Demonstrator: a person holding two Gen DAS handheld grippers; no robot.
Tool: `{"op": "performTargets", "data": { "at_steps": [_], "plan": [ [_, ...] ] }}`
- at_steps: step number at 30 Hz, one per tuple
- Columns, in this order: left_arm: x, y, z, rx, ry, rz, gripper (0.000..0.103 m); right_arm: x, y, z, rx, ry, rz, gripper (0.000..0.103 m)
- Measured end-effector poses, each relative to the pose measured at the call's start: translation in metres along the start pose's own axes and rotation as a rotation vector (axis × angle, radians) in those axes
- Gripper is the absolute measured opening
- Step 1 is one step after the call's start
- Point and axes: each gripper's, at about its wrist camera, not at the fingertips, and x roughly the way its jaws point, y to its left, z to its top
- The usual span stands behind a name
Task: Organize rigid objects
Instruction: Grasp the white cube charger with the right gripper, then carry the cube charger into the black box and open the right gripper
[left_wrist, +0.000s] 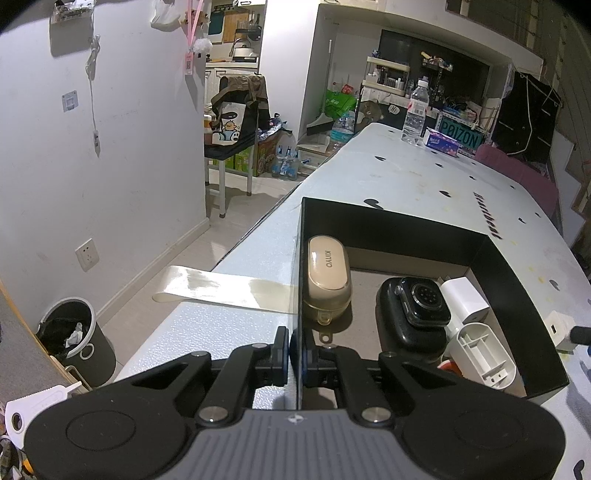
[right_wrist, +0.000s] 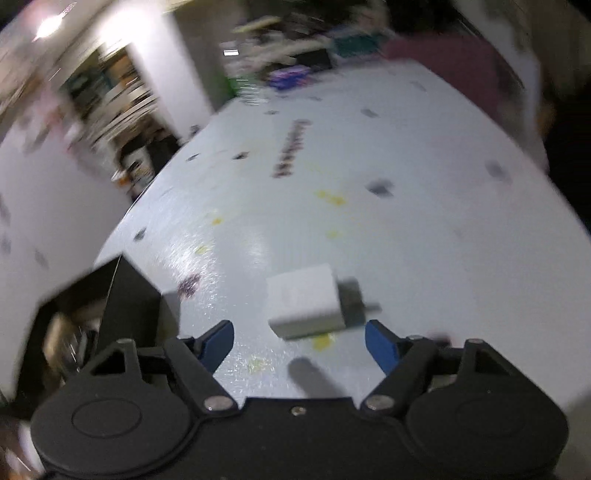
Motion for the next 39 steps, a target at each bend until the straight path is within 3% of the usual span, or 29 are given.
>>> {"op": "performTargets", "data": {
  "at_steps": [3, 6, 14, 19, 25, 28, 34, 39],
  "plan": [
    [0.0, 0.0, 0.0, 0.0, 0.0, 0.001, 0.007, 0.003, -0.014, 0.0, 0.169, 0.063, 0.062, 0.076],
    [0.0, 0.0, 0.0, 0.0, 0.0, 0.0, 0.007, 0.016, -0.015, 0.004, 0.249, 0.112, 0.105, 0.076],
    [0.001, -0.002, 0.0, -0.005, 0.0, -0.008, 0.008, 0.048, -0.004, 0.031, 0.281, 0.079, -0.013, 0.076],
    [0.001, -0.004, 0.0, -0.012, -0.002, -0.017, 0.008, 0.062, 0.014, 0.046, 0.189, 0.095, -0.096, 0.073],
    [0.001, -0.004, -0.001, -0.021, -0.002, -0.029, 0.009, 0.081, 0.052, 0.052, -0.057, 0.163, -0.231, 0.057],
    [0.001, -0.001, 0.0, -0.024, -0.002, -0.036, 0.009, 0.082, 0.069, 0.049, -0.186, 0.181, -0.263, 0.056],
    [0.001, 0.0, 0.0, -0.026, -0.002, -0.039, 0.01, 0.056, 0.095, 0.038, -0.287, 0.134, -0.183, 0.052],
    [0.001, 0.0, 0.0, -0.026, -0.002, -0.039, 0.009, 0.012, 0.129, 0.039, -0.34, 0.021, -0.07, 0.049]
  ]
}}
